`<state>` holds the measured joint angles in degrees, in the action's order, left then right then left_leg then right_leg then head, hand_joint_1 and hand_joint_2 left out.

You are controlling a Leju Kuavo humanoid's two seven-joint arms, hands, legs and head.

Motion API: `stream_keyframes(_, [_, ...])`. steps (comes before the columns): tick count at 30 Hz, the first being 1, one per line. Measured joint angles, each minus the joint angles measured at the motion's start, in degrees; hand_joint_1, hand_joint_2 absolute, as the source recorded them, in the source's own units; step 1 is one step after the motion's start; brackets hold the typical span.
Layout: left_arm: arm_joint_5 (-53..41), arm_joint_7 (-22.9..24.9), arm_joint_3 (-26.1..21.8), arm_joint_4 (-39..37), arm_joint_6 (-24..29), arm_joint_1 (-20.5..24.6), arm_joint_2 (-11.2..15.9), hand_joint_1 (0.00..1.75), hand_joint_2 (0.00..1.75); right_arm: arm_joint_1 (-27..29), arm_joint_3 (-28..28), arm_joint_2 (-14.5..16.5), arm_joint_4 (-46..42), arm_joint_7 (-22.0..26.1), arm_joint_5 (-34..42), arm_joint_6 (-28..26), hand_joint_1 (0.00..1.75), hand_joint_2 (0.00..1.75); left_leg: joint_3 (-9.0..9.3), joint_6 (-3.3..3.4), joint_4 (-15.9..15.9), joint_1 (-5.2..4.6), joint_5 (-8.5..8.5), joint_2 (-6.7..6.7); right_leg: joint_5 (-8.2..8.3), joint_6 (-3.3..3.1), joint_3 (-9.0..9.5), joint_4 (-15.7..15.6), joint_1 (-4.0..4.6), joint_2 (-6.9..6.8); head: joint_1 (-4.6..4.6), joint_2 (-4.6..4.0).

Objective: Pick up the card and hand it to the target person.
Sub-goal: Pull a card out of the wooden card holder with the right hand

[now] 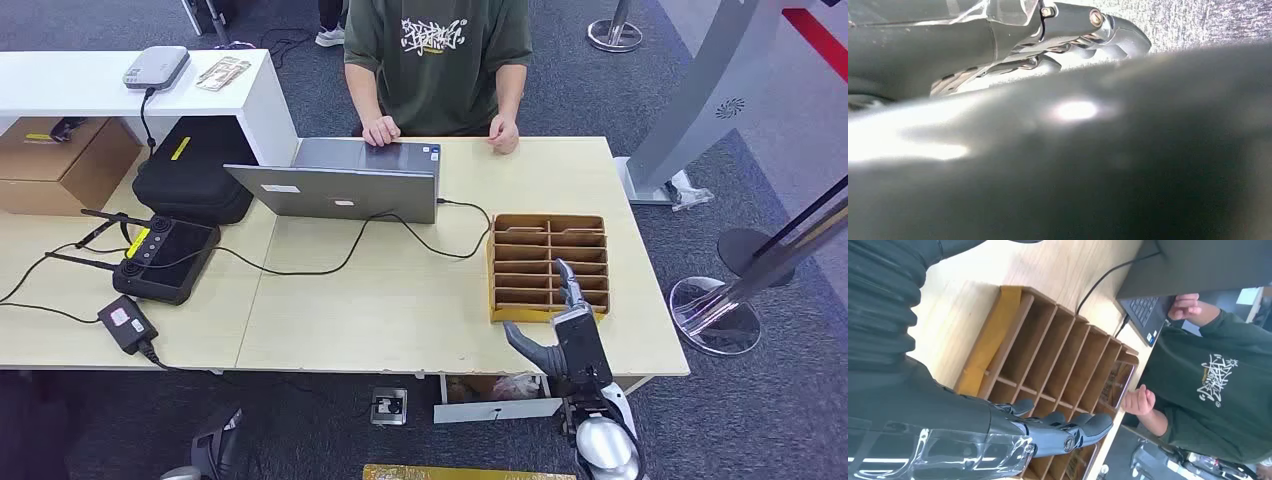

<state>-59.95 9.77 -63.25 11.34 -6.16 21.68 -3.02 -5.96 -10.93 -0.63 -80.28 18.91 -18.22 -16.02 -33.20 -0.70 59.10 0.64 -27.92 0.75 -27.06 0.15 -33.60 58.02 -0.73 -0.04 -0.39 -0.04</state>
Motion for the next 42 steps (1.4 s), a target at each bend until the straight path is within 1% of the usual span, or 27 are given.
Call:
stream_keyframes(3, [0.0,0.1,0.0,0.0,0.0,0.0,0.0,0.0,0.0,-0.1,0.3,-0.6,0.1,-0.2,-0.7,-0.2,0.0,1.75,0.0,0.0,0.0,0.0,0.0,0.0,0.0,0.0,0.0,0.0,0.0,0.0,0.0,0.0])
stream_keyframes(5, [-0.1,0.2,0.0,0.0,0.0,0.0,-0.1,0.0,0.0,-0.4,0.5,-1.2,0.3,-0.5,-2.9,-1.6,0.0,1.75,0.0,0.0,0.0,0.0,0.0,0.0,0.0,0.0,0.0,0.0,0.0,0.0,0.0,0.0])
stream_keyframes(10, [-0.5,0.2,0.4,0.0,0.0,0.1,-0.3,0.0,0.0,-2.4,1.9,-3.5,2.2,-3.4,-13.2,-9.5,0.0,1.75,0.01,0.0,0.0,-0.01,0.0,0.0,0.02,0.01,0.0,0.0,-0.01,0.0,0.0,0.0])
stream_keyframes(15, [-0.6,0.2,0.8,0.0,0.0,0.1,-0.7,0.0,0.0,-3.8,3.2,-5.4,3.8,-5.6,-22.1,-14.0,0.0,1.75,0.01,0.01,0.0,-0.01,0.0,-0.01,0.04,0.02,0.01,0.0,-0.01,0.02,0.0,0.0])
stream_keyframes(19, [-0.6,0.2,1.3,0.0,0.0,0.1,-0.9,0.0,0.0,-5.1,3.2,-5.8,5.5,-6.2,-29.2,-16.6,0.0,1.75,0.01,0.01,0.0,0.0,0.0,-0.05,0.04,0.01,-0.01,0.0,-0.01,0.09,-0.01,0.0])
stream_keyframes(25, [0.0,0.3,1.7,0.0,0.0,0.2,-1.5,0.0,0.0,-9.0,3.0,-5.5,11.2,-7.5,-37.0,-20.8,0.0,1.75,0.01,0.0,0.0,0.01,0.01,-0.05,0.05,0.01,0.0,0.0,0.0,0.07,-0.01,0.0])
stream_keyframes(33, [0.7,0.4,2.0,0.0,0.0,0.3,-1.5,0.0,0.0,-14.7,0.8,-4.8,17.9,-11.0,-45.5,-21.5,0.0,1.75,0.0,0.0,0.0,0.0,0.02,-0.03,0.06,0.01,0.01,0.0,0.0,0.04,0.0,0.0])
stream_keyframes(42, [1.0,0.3,2.2,0.0,0.0,0.3,-1.4,0.0,0.0,-18.5,-0.9,-4.8,22.3,-12.6,-47.7,-20.0,0.0,1.75,0.0,0.01,0.0,0.0,0.02,-0.03,0.05,0.01,0.0,0.0,0.0,0.05,0.0,0.0])
